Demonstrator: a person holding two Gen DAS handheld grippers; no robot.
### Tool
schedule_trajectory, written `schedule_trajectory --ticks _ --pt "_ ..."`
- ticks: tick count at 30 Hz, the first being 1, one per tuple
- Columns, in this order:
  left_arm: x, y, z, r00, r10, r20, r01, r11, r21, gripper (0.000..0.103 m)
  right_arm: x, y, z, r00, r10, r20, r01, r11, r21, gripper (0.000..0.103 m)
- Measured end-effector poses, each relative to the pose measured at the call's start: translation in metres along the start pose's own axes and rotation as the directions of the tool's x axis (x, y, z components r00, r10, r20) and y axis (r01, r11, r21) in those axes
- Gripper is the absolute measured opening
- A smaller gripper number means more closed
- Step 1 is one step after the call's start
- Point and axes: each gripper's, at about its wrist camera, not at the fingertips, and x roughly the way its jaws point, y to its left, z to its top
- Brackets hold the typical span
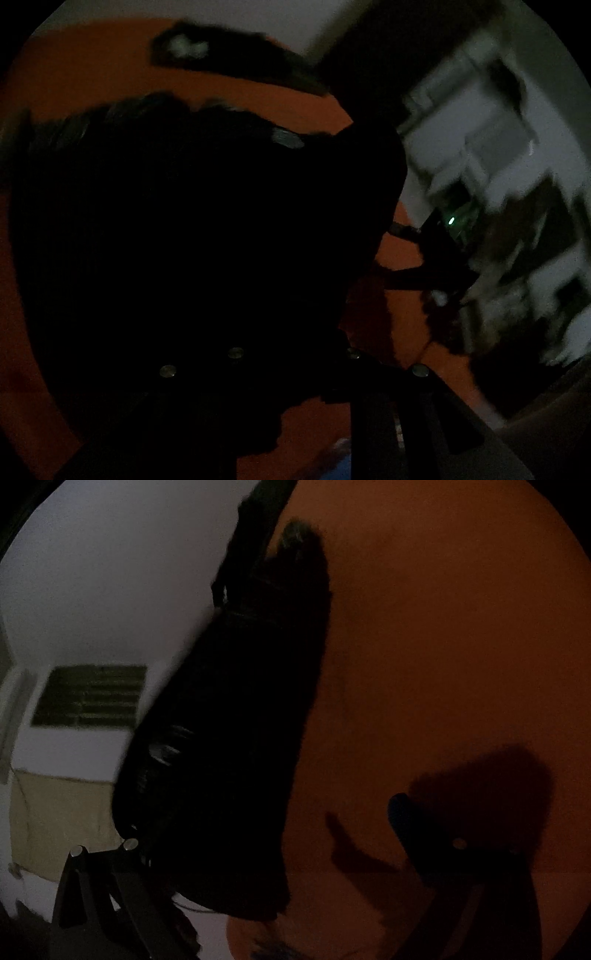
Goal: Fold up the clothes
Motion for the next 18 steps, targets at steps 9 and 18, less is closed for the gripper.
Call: schedule_trajectory --ticks 9,18 --pt "-0.039 0.034 -0.078 0.965 -0.142 0.222 0.164 0.983 -0.085 0.019 0.122 0.052 0.075 0.999 -0.017 -0.04 0.018 1.0 0.009 0.101" --pt "-0.046 0.049 -0.106 0.963 -0.141 0.229 0.164 0.983 -0.087 0.019 0.203 0.097 0.115 0.965 -0.261 -0.012 0.259 0.963 -0.078 0.101"
